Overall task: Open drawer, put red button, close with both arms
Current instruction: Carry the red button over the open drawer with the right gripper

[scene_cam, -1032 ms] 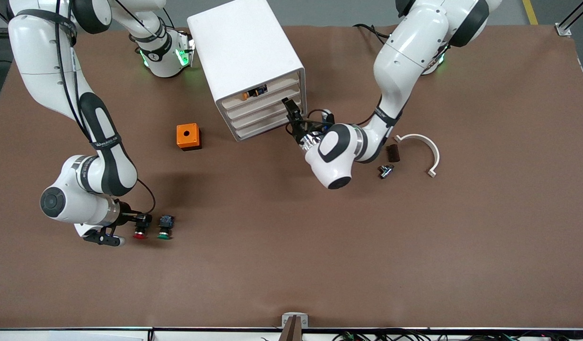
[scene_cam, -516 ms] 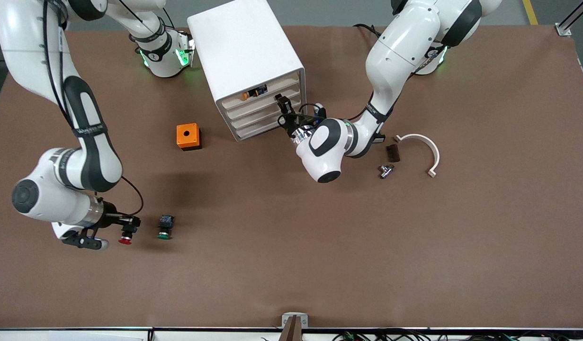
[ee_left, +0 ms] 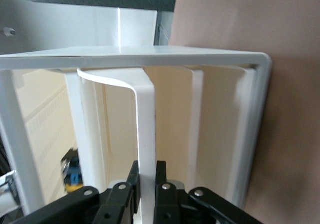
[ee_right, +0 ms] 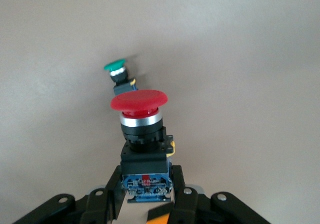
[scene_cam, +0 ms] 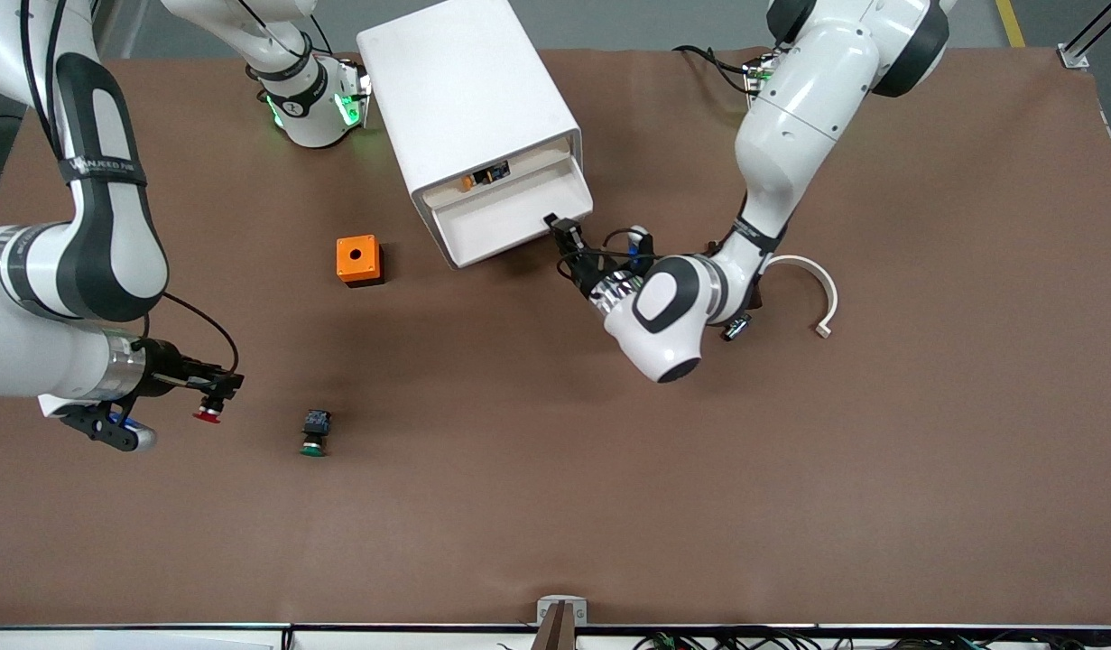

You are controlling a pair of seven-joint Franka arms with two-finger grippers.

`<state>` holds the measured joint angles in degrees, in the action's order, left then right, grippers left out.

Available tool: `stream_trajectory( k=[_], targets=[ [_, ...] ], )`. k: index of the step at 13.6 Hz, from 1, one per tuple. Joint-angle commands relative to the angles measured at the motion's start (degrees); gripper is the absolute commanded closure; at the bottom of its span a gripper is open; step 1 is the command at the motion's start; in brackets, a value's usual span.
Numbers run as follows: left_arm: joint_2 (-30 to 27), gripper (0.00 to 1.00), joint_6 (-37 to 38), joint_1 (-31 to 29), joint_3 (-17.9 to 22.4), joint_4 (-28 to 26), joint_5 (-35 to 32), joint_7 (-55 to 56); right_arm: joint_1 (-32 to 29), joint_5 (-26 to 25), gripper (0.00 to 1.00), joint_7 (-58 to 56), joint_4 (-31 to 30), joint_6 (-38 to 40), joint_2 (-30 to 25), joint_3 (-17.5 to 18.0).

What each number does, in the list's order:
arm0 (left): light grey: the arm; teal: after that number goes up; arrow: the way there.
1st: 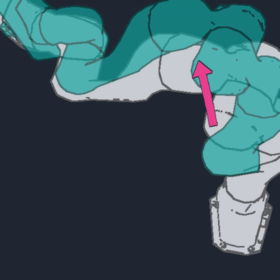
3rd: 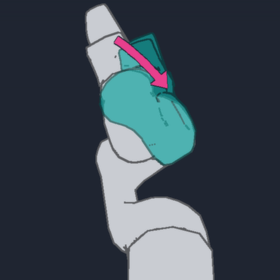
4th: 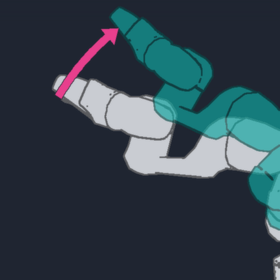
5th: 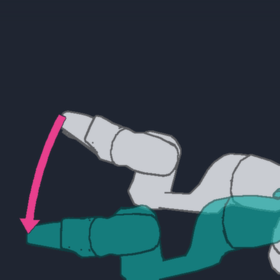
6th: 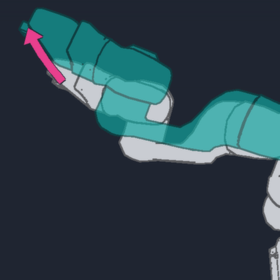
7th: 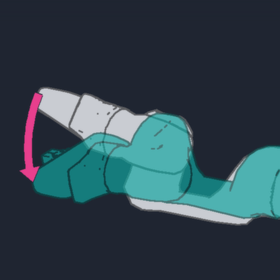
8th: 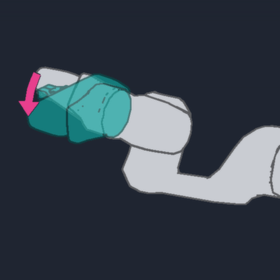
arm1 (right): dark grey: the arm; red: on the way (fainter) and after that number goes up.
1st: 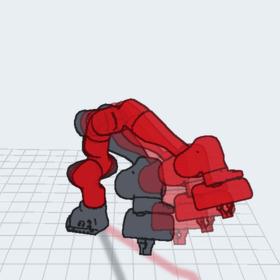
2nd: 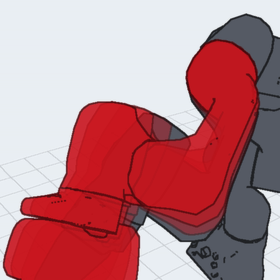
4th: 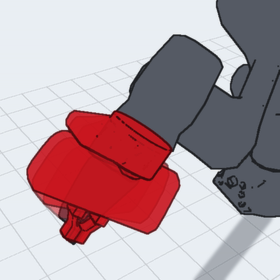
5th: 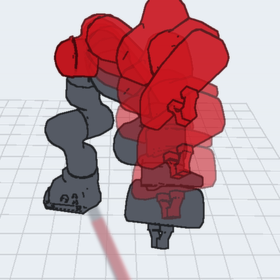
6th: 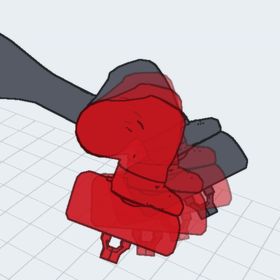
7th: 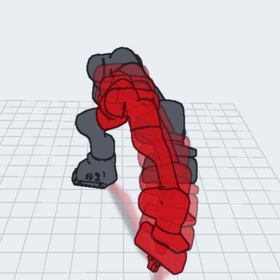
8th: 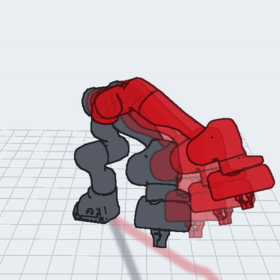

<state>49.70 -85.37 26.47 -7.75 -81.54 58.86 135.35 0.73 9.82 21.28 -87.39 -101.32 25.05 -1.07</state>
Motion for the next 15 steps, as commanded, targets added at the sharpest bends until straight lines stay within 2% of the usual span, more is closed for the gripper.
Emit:
stream_trajectory(
  k=[1, 5, 7, 10, 11, 12, 15],
  targets=[
    [1.18, 0.99, 1.61, -2.65, -0.16, 3.93, 0.20, -1.66, 4.61, 0.19, 1.00, 10.23, -0.24, 3.58, -2.89, 0.10],
    [1.98, 0.98, 1.44, -2.92, 1.86, 5.25, 0.11, -5.44, 12.08, 0.37, 1.00, 27.45, -0.24, 5.78, -5.18, 0.10],
    [2.06, 0.93, 1.44, -3.01, 2.04, 5.17, 0.02, -6.32, 15.68, 0.63, 1.00, 37.12, -0.50, 5.79, -5.36, 0.10],
    [1.45, 0.25, 1.53, -3.45, 3.70, 5.17, -0.24, -6.32, 22.19, 0.72, 0.99, 51.35, -0.77, 5.44, -5.98, 0.10],
    [1.27, 0.10, 1.61, -3.45, 4.41, 5.17, -1.37, -6.32, 23.86, 0.81, 0.99, 55.93, -0.86, 5.35, -5.98, 0.19],
    [1.19, 0.01, 1.70, -3.45, 4.42, 5.25, -3.04, -6.32, 25.88, 0.81, 0.99, 60.24, -0.94, 5.09, -5.98, 0.19],
    [0.48, 0.01, 1.88, -5.37, 4.33, 7.88, -10.59, -6.32, 31.06, 1.51, 0.99, 70.79, -3.31, 0.80, -5.98, 0.11]
  ],
)
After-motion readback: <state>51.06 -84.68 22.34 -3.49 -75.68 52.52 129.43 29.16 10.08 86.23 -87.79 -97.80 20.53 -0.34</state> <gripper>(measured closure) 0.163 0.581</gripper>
